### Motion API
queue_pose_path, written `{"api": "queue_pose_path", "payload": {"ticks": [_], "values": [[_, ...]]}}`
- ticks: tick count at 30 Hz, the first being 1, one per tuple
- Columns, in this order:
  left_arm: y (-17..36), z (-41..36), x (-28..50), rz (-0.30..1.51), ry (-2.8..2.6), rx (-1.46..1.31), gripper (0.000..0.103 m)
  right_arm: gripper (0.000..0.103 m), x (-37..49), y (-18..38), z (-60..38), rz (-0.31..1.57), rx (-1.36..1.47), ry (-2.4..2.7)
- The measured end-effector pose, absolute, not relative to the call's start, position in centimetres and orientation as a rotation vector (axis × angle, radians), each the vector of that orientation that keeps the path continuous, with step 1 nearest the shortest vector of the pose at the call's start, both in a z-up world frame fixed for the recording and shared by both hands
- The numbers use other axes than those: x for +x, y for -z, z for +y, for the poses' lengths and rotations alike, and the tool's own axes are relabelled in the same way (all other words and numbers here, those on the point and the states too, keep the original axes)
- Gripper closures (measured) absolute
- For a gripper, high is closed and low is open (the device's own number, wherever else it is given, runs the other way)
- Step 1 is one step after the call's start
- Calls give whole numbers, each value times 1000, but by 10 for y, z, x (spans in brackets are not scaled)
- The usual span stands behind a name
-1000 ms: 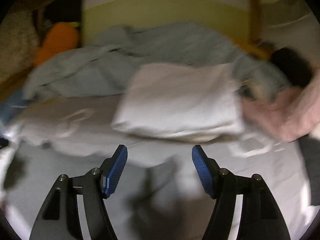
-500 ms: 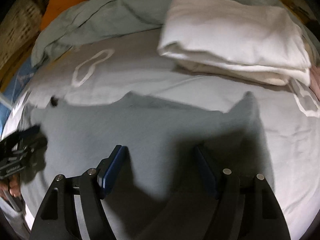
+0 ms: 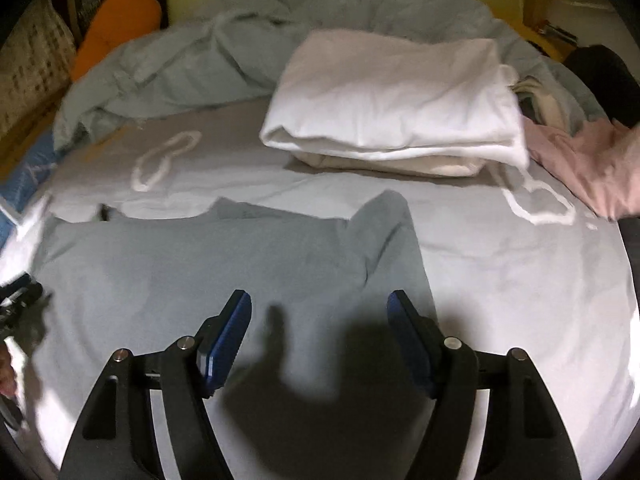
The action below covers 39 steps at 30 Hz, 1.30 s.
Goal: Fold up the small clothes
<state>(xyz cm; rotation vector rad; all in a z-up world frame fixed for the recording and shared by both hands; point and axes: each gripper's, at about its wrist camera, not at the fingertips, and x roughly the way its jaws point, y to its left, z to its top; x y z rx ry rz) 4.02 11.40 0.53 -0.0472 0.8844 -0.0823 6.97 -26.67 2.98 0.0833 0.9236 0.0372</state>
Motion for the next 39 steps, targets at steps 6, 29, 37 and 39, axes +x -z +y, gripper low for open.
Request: {"api": "queue_pose_path", "payload": {"ticks": [6,29,37,39], "values": [[-1,107,8,879,74,-51,26,18,-8,-45,-233,770,-57,-29],[30,180,-50,927,116,-862,19,18,-58,-14,-272,783,317,67],[31,190,-20,811,11,-890,20,18,-54,1,-300,816,489,50],[28,180,-8,816,-34,-808,23,18,-52,5,-310,807,511,93]]}}
